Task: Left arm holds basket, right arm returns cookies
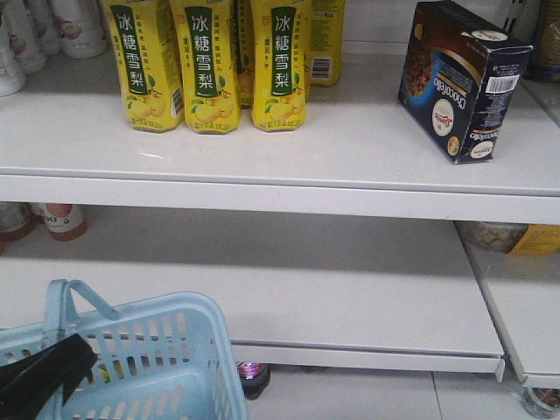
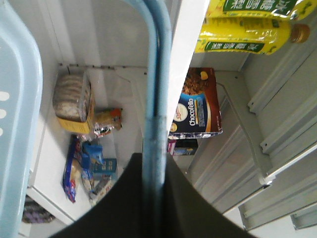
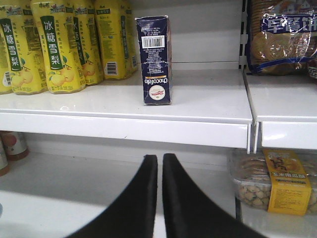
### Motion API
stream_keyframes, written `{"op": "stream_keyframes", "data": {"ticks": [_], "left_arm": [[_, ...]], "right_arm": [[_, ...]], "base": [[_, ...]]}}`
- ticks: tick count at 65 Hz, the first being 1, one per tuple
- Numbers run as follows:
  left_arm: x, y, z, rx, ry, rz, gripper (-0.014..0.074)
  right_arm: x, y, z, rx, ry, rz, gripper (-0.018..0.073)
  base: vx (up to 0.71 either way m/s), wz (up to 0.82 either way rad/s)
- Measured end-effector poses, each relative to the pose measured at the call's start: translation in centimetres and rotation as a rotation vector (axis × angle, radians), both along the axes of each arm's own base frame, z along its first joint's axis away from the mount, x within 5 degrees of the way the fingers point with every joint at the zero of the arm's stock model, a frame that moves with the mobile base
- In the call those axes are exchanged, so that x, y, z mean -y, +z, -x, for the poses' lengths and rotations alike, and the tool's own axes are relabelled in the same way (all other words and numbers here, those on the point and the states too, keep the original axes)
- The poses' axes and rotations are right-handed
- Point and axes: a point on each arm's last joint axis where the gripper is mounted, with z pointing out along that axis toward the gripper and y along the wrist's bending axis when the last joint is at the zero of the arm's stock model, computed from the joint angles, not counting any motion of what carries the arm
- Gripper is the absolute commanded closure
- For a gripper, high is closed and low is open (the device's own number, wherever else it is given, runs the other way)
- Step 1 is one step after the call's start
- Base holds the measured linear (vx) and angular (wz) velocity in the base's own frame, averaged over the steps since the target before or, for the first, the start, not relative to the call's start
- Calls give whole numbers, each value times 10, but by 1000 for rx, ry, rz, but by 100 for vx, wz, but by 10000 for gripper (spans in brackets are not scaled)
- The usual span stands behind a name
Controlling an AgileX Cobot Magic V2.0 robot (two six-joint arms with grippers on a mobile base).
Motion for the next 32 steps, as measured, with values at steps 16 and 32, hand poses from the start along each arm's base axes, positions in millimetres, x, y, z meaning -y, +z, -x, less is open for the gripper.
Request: {"op": "stream_keyframes", "data": {"ticks": [16,32], "left_arm": [[-16,1,2,97,140,-154,599],[-31,2,7,150,282,-268,599]], "right_arm": [[0,0,0,-1,0,0,565],[0,0,0,-1,0,0,565]], "base": [[0,0],[0,0]]}}
